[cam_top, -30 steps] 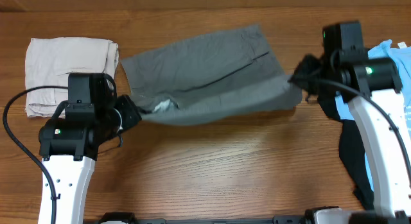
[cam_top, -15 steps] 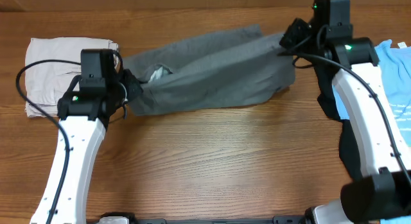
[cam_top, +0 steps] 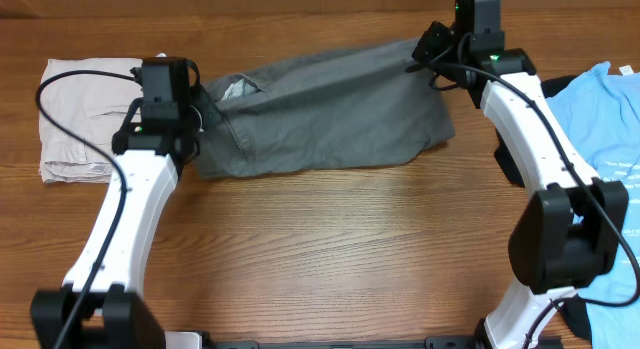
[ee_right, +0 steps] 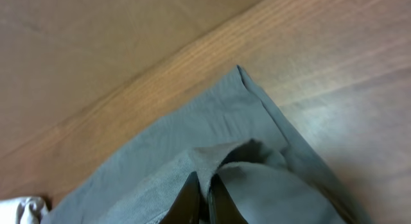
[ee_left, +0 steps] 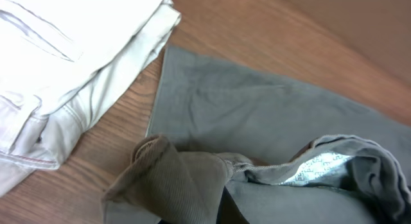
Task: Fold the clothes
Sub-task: 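Lift the bottom edge with both grippers and fold it up toward the waistband, then lower the folded edge onto the waistband with both grippers and release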
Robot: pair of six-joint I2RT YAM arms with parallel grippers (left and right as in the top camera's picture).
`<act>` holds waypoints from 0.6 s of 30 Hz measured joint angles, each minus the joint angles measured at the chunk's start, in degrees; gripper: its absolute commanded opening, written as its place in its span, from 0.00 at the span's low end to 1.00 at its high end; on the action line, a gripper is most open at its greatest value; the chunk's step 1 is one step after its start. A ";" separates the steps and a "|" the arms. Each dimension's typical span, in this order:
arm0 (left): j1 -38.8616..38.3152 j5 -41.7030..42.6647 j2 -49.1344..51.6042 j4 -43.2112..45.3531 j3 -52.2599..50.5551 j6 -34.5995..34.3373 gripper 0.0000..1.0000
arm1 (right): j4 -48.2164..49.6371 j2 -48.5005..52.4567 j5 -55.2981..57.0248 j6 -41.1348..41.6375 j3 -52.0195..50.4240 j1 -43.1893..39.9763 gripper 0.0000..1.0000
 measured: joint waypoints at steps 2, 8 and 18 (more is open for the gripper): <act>0.00 -0.79 2.62 1.79 0.02 0.00 0.04 | 2.95 1.66 -0.31 -0.02 0.02 0.04 0.04; 0.00 -4.15 11.17 9.88 0.09 0.02 0.04 | 11.69 7.34 -0.79 -0.22 0.02 0.35 0.04; 0.00 -6.16 17.77 21.16 0.13 0.24 0.18 | 20.39 14.49 -0.33 -0.20 0.02 0.37 0.09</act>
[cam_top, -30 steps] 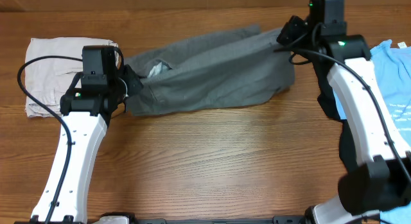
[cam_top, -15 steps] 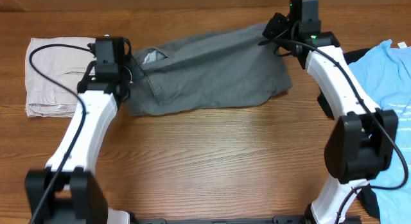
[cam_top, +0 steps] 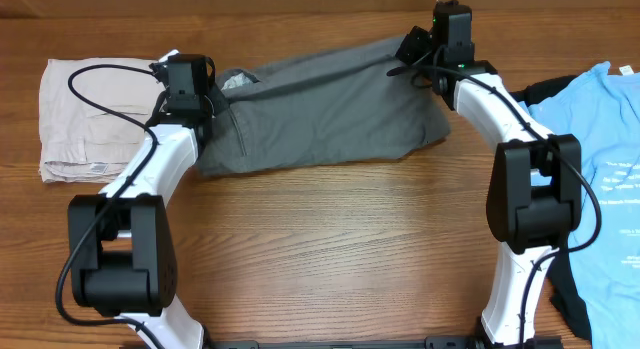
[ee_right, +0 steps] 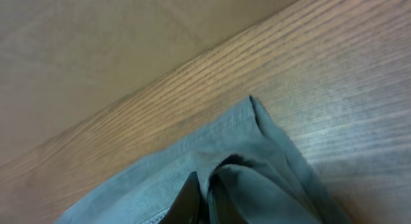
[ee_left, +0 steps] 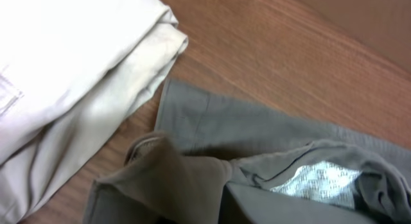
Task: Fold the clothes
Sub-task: 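Lower the folded edge onto the waistband with both grippers and release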
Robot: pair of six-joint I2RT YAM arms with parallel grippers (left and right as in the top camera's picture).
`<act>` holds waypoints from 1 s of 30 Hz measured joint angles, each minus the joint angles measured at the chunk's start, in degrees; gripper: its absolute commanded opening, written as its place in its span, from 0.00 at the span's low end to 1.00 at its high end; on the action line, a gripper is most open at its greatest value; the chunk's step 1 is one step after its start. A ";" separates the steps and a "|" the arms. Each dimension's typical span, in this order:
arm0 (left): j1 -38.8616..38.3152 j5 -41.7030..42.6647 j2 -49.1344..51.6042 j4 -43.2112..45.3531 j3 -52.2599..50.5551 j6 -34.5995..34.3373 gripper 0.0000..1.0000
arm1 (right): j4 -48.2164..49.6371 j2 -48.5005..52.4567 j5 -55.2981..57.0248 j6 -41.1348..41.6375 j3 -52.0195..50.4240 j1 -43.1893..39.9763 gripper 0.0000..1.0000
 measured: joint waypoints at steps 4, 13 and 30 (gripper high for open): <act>0.02 -1.03 2.03 2.23 0.00 0.63 0.61 | 3.63 2.29 1.07 0.20 0.00 -0.07 0.55; 0.13 -2.14 -0.17 -4.15 3.23 8.50 0.94 | 0.68 2.14 0.85 -8.85 0.96 -0.57 1.00; -0.72 14.45 -9.09 -35.76 6.82 9.11 0.11 | -38.99 -10.78 0.04 -14.60 3.91 -1.77 0.04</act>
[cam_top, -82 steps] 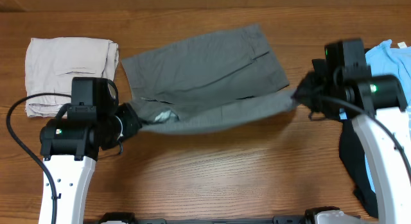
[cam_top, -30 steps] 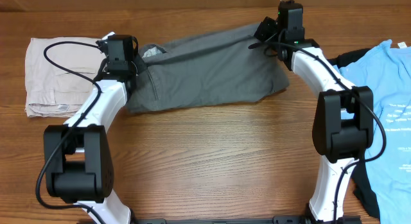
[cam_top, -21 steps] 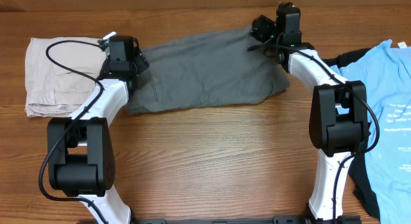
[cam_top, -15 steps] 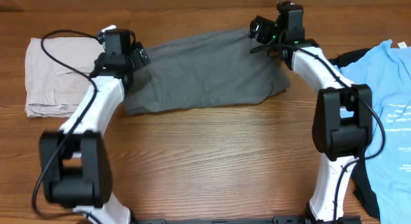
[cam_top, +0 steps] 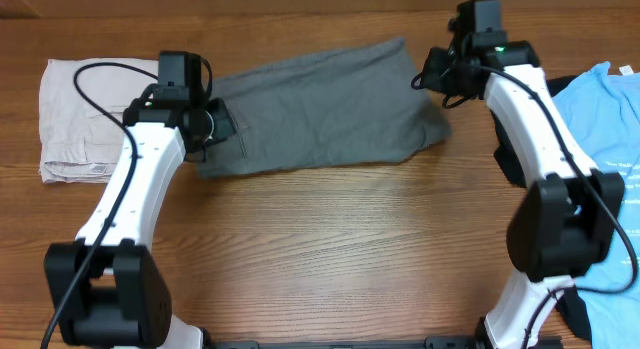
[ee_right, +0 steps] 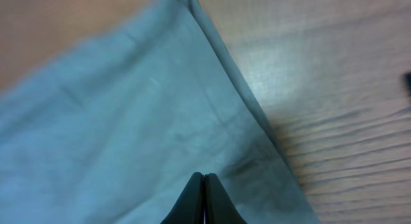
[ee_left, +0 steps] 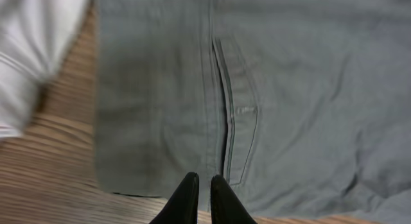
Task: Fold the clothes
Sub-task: 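Lower the folded edge onto the waistband with both grippers and release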
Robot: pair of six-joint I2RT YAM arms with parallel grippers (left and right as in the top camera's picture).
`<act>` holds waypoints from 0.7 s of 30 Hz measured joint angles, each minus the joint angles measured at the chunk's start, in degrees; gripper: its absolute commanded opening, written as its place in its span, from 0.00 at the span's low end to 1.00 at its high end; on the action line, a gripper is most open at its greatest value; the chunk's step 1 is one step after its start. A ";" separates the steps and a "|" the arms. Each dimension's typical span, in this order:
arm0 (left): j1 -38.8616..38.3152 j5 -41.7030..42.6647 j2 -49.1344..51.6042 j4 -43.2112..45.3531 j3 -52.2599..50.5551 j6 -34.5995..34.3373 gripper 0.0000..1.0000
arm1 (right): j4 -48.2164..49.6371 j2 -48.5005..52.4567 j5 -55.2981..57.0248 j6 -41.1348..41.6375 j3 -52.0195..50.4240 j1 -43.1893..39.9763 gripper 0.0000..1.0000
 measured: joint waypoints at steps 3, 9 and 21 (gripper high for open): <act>-0.33 1.79 2.56 -0.37 0.00 -0.17 0.11 | -0.17 5.27 -0.02 -0.26 -0.02 0.00 0.04; -1.18 3.26 4.44 -1.46 -0.02 -0.20 0.11 | -4.20 11.28 0.33 -0.42 -0.42 0.00 0.04; -1.18 3.65 4.44 -3.37 -0.02 -0.20 0.11 | -7.67 9.42 5.62 2.03 -5.99 0.15 0.04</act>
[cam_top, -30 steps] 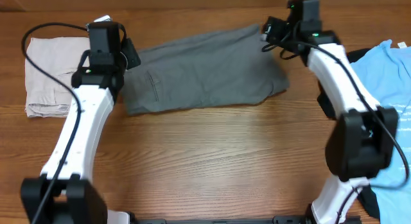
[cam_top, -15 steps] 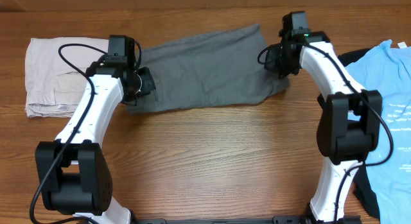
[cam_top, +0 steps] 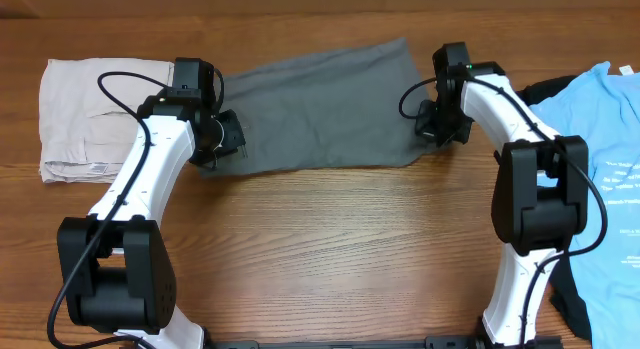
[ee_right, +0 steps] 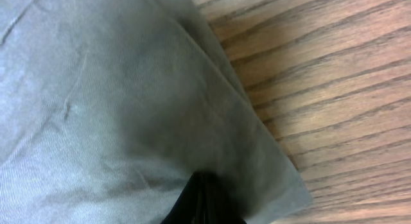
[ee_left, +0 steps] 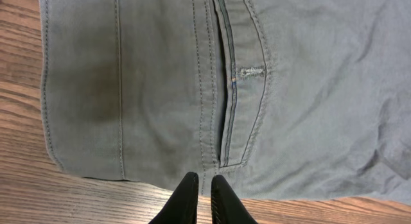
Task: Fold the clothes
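Observation:
A grey pair of shorts [cam_top: 320, 104] lies flat and folded across the far middle of the table. My left gripper [cam_top: 228, 139] hovers at its near left hem, fingers shut with no cloth between them; the left wrist view shows its tips [ee_left: 203, 184] just off the hem, with a pocket seam [ee_left: 228, 102] beyond. My right gripper [cam_top: 428, 127] is at the shorts' right edge. In the right wrist view its tips [ee_right: 203, 185] are shut tight and press against the grey cloth [ee_right: 96, 89], and I see no fold held between them.
A folded beige garment [cam_top: 85, 114] lies at the far left, close to the left arm. A light blue T-shirt [cam_top: 610, 139] lies over a dark garment [cam_top: 555, 89] at the right edge. Bare wood [cam_top: 330, 249] fills the near half.
My left gripper has moved from over the shorts' left part to the near hem. The right gripper went from the far right corner down to the right edge. The shorts lie as before.
At first both grippers were shut on a lifted layer of the shorts, lining showing at the left. They then held it nearer the far edge. Later the shorts lay flat and folded, both grippers shut on nothing. Now the grippers sit at the near hem and right edge.

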Robot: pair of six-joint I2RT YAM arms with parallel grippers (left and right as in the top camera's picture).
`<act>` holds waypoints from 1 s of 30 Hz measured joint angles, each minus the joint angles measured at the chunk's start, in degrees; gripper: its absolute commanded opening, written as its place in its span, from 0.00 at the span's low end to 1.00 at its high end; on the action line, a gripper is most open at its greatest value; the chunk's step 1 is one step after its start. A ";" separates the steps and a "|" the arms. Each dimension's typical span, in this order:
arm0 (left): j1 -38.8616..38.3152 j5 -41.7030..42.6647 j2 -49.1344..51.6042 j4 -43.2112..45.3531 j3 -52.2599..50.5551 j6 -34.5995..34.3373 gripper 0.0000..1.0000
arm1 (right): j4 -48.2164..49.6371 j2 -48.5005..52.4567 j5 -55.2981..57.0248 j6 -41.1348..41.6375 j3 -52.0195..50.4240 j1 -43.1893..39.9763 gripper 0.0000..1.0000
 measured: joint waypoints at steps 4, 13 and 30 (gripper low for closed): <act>0.00 0.11 0.00 -0.02 0.00 0.02 0.11 | -2.38 -0.42 0.02 0.76 -0.52 0.00 0.04; 0.00 0.13 0.00 -2.16 0.00 0.04 0.11 | -10.93 -0.72 1.60 4.15 -2.29 -0.72 0.04; 0.00 1.22 0.00 -2.82 -0.02 0.50 0.04 | -17.51 -23.41 3.67 6.34 -3.96 0.87 0.04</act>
